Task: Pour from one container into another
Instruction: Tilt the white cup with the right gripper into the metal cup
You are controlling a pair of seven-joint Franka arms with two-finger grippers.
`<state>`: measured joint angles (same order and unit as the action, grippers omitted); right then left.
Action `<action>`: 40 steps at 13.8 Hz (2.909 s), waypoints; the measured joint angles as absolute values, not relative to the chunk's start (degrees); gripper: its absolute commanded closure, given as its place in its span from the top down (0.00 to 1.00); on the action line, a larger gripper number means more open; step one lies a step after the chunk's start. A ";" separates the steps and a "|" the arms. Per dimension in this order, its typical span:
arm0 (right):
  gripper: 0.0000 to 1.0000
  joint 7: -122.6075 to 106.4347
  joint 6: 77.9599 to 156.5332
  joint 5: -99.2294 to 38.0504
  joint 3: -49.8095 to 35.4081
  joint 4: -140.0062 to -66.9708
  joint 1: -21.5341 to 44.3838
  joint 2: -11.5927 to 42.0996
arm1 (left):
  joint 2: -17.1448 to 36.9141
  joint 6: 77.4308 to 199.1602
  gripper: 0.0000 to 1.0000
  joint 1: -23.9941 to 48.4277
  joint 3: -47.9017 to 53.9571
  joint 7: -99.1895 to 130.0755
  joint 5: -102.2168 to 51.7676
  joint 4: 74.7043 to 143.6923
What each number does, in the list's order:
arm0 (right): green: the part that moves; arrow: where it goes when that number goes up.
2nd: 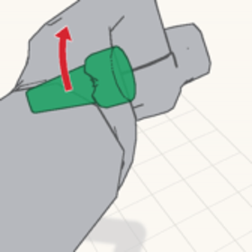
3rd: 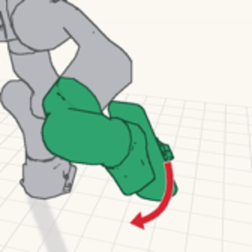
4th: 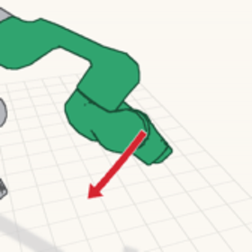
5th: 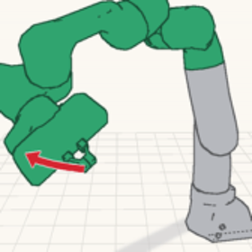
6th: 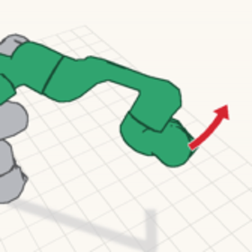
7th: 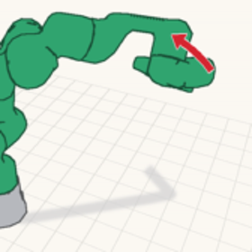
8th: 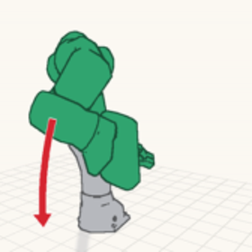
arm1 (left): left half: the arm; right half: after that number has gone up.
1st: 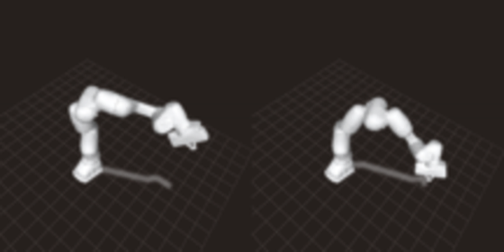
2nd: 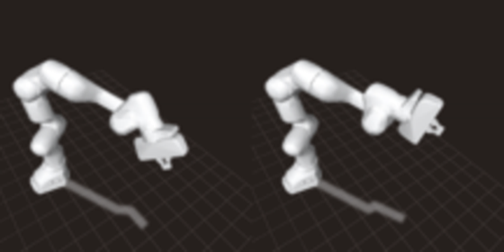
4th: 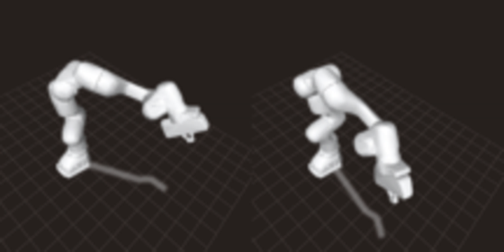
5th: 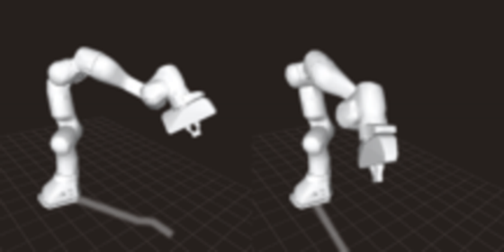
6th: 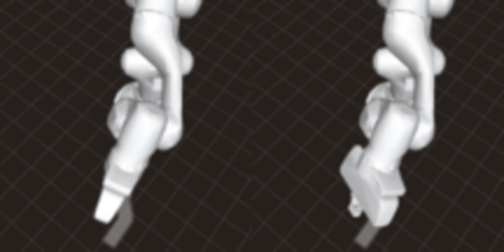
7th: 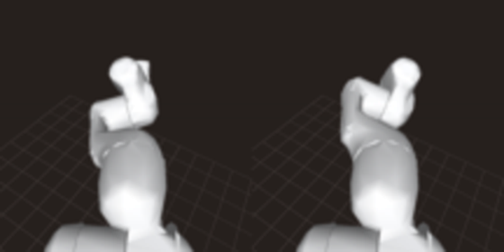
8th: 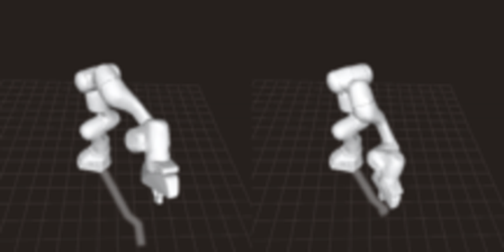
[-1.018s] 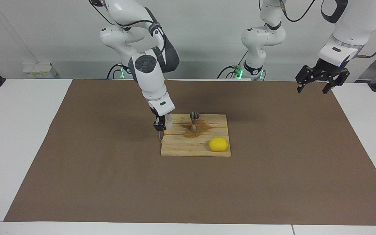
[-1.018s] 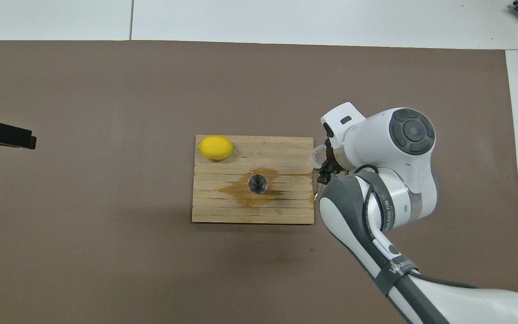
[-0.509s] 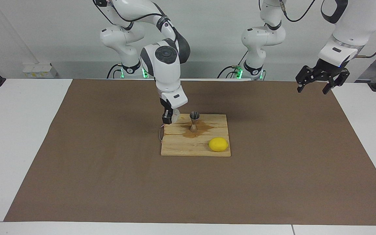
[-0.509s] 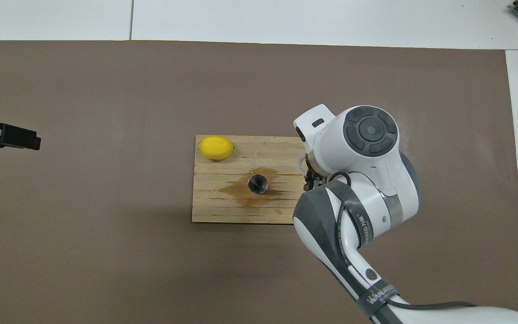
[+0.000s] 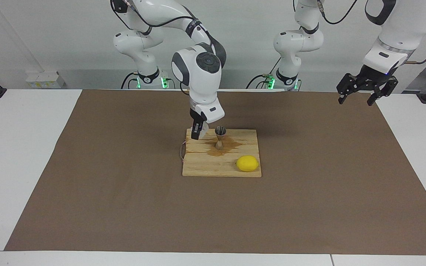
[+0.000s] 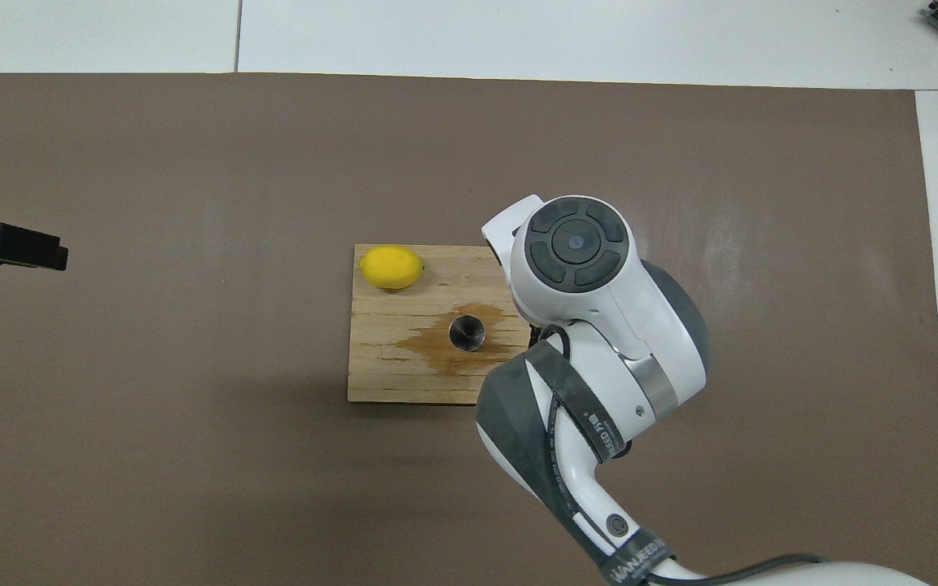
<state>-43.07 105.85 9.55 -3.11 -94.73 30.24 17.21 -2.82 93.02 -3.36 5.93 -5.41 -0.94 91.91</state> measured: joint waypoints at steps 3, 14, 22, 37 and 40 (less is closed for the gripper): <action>0.37 -41.45 103.98 13.22 -3.11 -90.95 32.47 20.07 | -2.83 93.01 1.00 -3.36 5.93 -5.41 -0.94 91.91; 0.37 -38.28 99.23 24.87 -3.09 -88.53 38.81 22.47 | -2.88 92.93 1.00 -2.02 4.75 -5.83 -0.94 91.92; 0.37 -38.06 99.01 31.12 -3.12 -88.67 40.81 23.05 | -3.16 92.28 1.00 -2.02 4.17 -7.63 -0.94 91.99; 0.38 -39.00 97.81 41.40 -3.15 -92.24 44.22 23.41 | -2.81 88.70 1.00 -1.78 4.35 -10.35 -0.96 92.47; 0.39 -39.19 97.59 42.88 -3.15 -92.49 44.24 23.06 | -2.81 89.05 1.00 -1.79 4.22 -10.35 -0.96 92.47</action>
